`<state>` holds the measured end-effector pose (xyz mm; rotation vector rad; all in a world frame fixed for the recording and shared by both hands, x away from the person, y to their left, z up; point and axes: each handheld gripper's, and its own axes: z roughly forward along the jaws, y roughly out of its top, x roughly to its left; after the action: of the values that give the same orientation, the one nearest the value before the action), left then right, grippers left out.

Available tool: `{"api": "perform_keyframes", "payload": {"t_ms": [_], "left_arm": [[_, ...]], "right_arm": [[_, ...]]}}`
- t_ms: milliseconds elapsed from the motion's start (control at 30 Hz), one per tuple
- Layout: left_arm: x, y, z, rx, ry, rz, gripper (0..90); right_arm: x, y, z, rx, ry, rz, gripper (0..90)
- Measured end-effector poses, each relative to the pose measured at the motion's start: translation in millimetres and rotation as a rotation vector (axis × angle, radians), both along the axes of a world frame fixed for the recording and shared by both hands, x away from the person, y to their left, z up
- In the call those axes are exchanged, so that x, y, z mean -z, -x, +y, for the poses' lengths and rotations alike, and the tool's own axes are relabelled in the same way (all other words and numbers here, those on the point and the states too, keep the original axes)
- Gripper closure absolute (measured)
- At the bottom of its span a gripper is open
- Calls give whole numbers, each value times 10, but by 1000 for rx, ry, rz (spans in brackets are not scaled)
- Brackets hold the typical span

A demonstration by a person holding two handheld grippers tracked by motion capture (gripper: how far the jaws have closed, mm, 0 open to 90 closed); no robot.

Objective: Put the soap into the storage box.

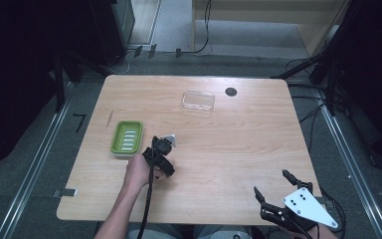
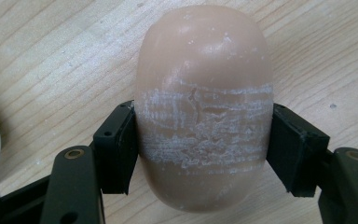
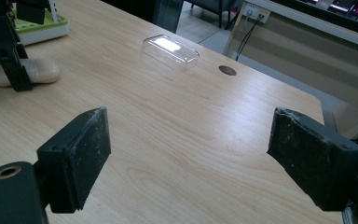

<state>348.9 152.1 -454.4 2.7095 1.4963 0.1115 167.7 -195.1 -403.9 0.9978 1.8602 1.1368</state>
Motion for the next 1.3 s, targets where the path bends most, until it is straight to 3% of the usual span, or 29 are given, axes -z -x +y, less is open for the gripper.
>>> {"api": "perform_keyframes", "payload": {"t_ms": [633, 1300], "left_arm": [[-135, 29, 133, 7, 10, -12, 339], [-216, 68, 272, 13, 8, 15, 338]], "right_arm": [[2, -1, -6, 1, 0, -1, 133], [-1, 5, -11, 4, -2, -2, 133]]}}
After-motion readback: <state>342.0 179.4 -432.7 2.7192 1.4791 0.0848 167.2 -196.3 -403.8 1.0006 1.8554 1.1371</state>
